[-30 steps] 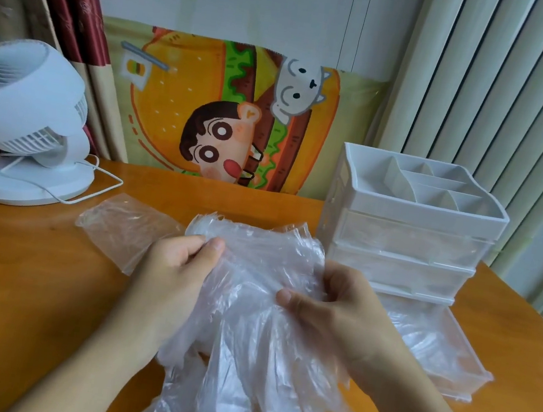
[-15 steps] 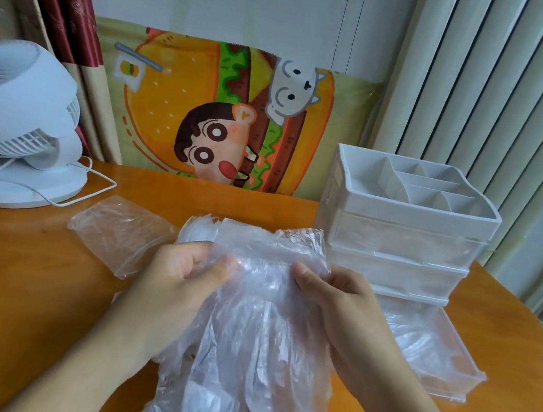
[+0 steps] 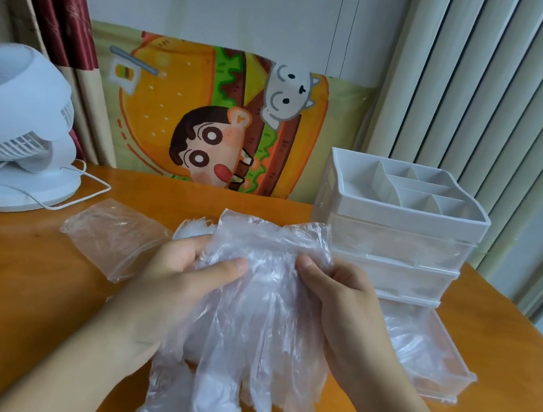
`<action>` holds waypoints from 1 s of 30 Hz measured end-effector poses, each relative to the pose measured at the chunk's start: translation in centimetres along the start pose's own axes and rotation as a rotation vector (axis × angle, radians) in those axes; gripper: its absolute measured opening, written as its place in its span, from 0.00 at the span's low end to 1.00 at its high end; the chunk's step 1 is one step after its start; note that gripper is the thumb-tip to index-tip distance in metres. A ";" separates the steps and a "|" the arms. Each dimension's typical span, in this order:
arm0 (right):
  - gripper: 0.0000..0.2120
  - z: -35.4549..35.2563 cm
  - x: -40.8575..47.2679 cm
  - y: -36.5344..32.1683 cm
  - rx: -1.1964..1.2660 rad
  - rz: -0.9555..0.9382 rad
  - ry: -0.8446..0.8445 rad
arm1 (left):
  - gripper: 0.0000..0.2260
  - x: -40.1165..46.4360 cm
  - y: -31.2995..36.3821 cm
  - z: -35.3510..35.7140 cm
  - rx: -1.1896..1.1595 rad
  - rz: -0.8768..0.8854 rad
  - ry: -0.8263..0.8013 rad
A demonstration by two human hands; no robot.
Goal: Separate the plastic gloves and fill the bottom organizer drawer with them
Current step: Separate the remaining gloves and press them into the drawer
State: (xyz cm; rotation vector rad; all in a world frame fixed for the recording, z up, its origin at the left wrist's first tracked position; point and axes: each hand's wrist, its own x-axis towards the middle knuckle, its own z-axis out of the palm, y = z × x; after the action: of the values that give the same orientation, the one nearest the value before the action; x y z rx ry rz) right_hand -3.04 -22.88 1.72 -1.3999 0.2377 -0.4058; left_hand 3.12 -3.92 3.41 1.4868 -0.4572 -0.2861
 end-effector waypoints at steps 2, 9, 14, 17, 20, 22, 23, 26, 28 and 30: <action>0.14 0.0 0.2 -0.8 -0.047 -0.067 -0.001 | 0.08 0.2 1.3 0.7 0.039 0.054 0.026; 0.16 -1.7 -2.5 -7.7 -0.585 -0.456 0.310 | 0.02 -0.3 7.2 2.7 0.494 0.644 0.249; 0.40 -4.1 -3.3 -11.6 0.056 0.130 -0.201 | 0.07 -2.5 7.3 6.9 1.161 1.106 0.187; 0.22 -5.4 -3.1 -11.2 -0.125 0.143 -0.109 | 0.13 -2.8 3.9 8.9 1.274 1.106 0.088; 0.08 -6.4 -3.2 -9.6 -0.517 0.076 0.027 | 0.13 -2.9 0.9 9.9 1.325 1.023 0.040; 0.09 -6.8 -3.4 -8.3 -0.654 0.029 0.067 | 0.12 -3.1 -0.3 10.5 1.351 0.976 -0.009; 0.10 -6.9 -3.4 -7.8 -0.691 0.009 0.071 | 0.13 -3.2 -0.7 10.7 1.356 0.950 -0.061; 0.10 -7.7 -2.9 -7.2 -0.727 -0.070 0.017 | 0.16 -2.9 -2.2 10.8 1.299 0.822 -0.257; 0.10 -8.7 -2.1 -7.5 -0.763 -0.194 -0.002 | 0.20 -2.8 -1.7 10.9 1.231 0.678 -0.361; 0.10 -10.6 -1.1 -7.7 -0.769 -0.321 0.040 | 0.20 -2.6 -0.6 11.1 1.109 0.577 -0.291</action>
State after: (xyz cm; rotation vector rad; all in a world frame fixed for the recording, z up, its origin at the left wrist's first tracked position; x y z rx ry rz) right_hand -9.24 -32.90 7.52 -2.2008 0.2094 -0.6465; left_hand -4.27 -12.64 2.73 2.2801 -1.3970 0.2810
